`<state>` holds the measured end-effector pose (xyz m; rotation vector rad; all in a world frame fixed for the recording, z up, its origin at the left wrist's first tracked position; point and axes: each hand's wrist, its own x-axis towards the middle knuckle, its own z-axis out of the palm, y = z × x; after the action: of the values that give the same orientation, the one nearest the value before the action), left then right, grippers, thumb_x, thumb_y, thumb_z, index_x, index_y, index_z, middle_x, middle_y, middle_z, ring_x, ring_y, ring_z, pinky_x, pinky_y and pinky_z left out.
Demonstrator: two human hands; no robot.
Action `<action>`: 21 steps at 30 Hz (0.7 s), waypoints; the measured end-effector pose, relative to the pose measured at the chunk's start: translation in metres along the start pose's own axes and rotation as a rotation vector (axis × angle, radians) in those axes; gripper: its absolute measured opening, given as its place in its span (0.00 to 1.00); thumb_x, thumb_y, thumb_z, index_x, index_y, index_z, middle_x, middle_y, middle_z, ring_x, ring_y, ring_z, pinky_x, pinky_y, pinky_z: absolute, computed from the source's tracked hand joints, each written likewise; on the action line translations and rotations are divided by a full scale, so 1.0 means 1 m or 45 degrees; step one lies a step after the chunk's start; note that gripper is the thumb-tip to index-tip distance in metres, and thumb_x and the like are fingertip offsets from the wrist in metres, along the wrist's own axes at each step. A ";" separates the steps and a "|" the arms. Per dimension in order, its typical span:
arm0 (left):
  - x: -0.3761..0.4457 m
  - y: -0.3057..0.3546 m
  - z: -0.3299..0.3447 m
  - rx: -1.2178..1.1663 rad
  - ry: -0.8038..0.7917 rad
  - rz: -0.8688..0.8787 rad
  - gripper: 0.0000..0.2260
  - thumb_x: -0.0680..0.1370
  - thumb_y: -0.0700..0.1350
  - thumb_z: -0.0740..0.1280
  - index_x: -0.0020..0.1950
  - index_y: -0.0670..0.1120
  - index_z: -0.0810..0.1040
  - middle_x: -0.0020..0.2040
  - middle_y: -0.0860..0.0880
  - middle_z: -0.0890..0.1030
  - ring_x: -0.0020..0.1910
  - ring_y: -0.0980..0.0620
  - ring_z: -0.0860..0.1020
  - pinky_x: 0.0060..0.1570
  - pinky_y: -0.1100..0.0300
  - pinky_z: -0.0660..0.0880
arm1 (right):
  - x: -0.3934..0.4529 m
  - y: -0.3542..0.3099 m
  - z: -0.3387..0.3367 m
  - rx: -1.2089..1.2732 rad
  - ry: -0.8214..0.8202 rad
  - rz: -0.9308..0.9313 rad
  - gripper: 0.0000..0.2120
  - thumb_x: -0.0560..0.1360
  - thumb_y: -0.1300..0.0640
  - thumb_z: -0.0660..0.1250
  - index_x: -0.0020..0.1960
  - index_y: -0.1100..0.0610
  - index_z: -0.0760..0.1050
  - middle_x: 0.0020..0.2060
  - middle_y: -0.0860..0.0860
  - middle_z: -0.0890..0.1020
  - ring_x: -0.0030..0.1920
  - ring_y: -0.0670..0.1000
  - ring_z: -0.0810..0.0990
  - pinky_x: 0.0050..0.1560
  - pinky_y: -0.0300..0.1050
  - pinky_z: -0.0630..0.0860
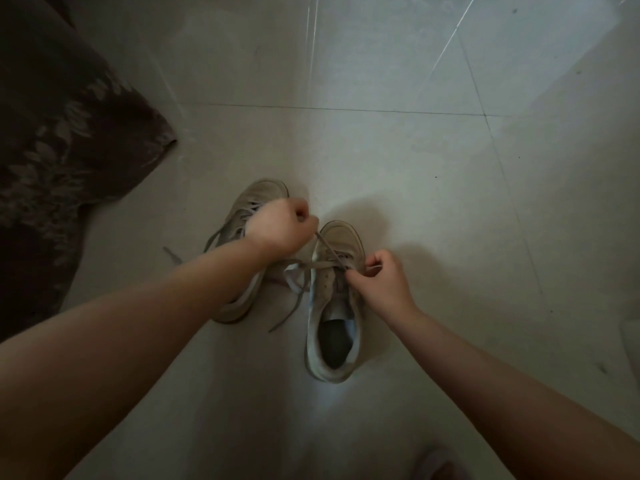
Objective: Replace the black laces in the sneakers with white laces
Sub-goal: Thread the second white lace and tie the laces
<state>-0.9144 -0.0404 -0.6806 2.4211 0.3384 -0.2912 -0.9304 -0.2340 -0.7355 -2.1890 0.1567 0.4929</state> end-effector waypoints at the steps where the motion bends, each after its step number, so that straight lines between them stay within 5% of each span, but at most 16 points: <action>1: 0.002 -0.003 -0.005 -0.038 0.062 -0.009 0.12 0.76 0.45 0.61 0.32 0.47 0.67 0.29 0.51 0.70 0.32 0.48 0.70 0.32 0.59 0.64 | 0.000 0.000 0.000 0.011 0.008 -0.006 0.16 0.64 0.50 0.73 0.42 0.53 0.67 0.49 0.59 0.75 0.43 0.53 0.74 0.36 0.40 0.68; 6: -0.009 -0.005 -0.008 -0.054 0.187 0.073 0.13 0.75 0.45 0.62 0.31 0.45 0.67 0.28 0.50 0.69 0.31 0.47 0.70 0.32 0.57 0.65 | 0.003 -0.003 0.001 0.009 0.008 -0.036 0.16 0.63 0.51 0.73 0.42 0.52 0.67 0.49 0.58 0.74 0.43 0.52 0.74 0.36 0.39 0.67; 8: -0.013 0.002 -0.017 -0.137 -0.025 0.081 0.14 0.75 0.45 0.62 0.30 0.45 0.69 0.27 0.50 0.69 0.29 0.50 0.69 0.31 0.58 0.65 | 0.003 -0.003 0.001 -0.013 0.000 -0.024 0.15 0.65 0.52 0.73 0.45 0.52 0.69 0.51 0.56 0.73 0.45 0.51 0.74 0.39 0.38 0.68; 11: -0.023 0.010 -0.029 -0.307 -0.604 0.036 0.15 0.76 0.44 0.61 0.29 0.48 0.71 0.26 0.52 0.68 0.26 0.55 0.65 0.26 0.64 0.62 | 0.000 -0.009 -0.005 -0.059 -0.006 -0.063 0.14 0.68 0.56 0.72 0.51 0.52 0.72 0.54 0.53 0.70 0.51 0.50 0.74 0.49 0.41 0.72; 14: -0.040 0.009 -0.015 -0.516 -1.055 -0.049 0.11 0.79 0.41 0.61 0.38 0.43 0.77 0.28 0.50 0.67 0.24 0.56 0.64 0.25 0.65 0.61 | -0.002 -0.018 -0.011 -0.277 -0.036 -0.637 0.17 0.66 0.61 0.67 0.54 0.52 0.80 0.58 0.53 0.73 0.60 0.54 0.73 0.63 0.45 0.69; 18: -0.051 0.005 -0.009 -0.511 -1.276 -0.115 0.12 0.80 0.39 0.57 0.51 0.37 0.80 0.37 0.45 0.80 0.35 0.53 0.80 0.33 0.61 0.78 | -0.010 -0.037 -0.013 -0.340 -0.331 -0.897 0.09 0.66 0.55 0.62 0.39 0.55 0.81 0.58 0.52 0.77 0.64 0.54 0.72 0.64 0.50 0.69; 21: -0.046 -0.002 -0.008 -0.287 -1.062 -0.123 0.09 0.79 0.38 0.59 0.48 0.36 0.77 0.40 0.43 0.82 0.38 0.48 0.83 0.39 0.56 0.81 | -0.015 -0.033 -0.021 -0.466 -0.441 -0.950 0.09 0.66 0.53 0.60 0.36 0.53 0.79 0.60 0.52 0.77 0.68 0.54 0.68 0.66 0.49 0.67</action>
<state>-0.9580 -0.0413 -0.6627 1.8621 0.0952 -1.1794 -0.9288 -0.2305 -0.6940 -2.2566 -0.9678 0.4749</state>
